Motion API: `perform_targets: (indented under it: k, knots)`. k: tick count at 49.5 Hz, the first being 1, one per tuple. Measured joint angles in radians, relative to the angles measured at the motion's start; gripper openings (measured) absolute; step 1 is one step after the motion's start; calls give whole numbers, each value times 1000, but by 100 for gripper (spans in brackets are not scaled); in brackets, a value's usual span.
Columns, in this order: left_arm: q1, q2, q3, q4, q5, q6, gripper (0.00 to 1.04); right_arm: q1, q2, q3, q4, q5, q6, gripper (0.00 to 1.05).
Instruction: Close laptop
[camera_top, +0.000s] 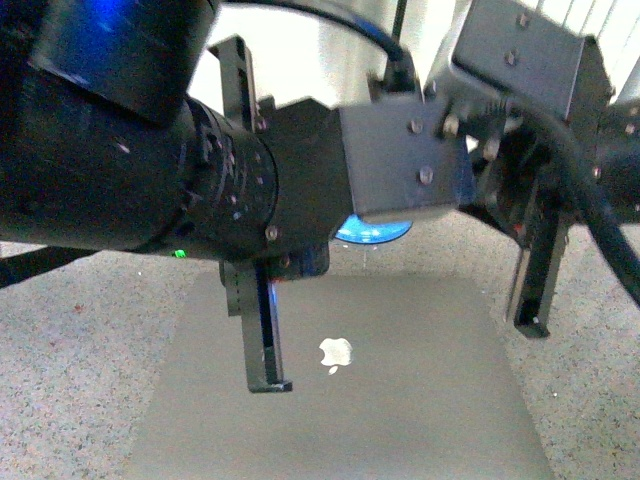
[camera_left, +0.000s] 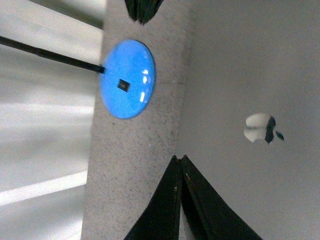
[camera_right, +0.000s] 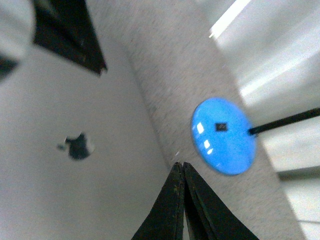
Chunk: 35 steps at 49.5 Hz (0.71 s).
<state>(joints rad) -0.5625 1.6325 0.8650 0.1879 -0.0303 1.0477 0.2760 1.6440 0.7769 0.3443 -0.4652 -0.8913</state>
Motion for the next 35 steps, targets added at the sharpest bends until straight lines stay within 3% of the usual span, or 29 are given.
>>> perform_targets:
  k: [12, 17, 21, 27, 35]
  knots:
    - [150, -212, -85, 142, 19, -264, 4, -58, -115, -55, 261, 208, 245, 3]
    - [237, -285, -114, 134, 39, -364, 4, -116, -171, -79, 287, 269, 344, 3]
    - [346, -390, -151, 95, 116, -558, 4, -196, -249, -87, 267, 344, 462, 3]
    - [509, -567, -208, 31, 169, -723, 4, -311, -377, -97, 182, 343, 603, 3]
    - [653, -658, -266, -22, 217, -769, 4, -370, -497, -137, 139, 314, 652, 3]
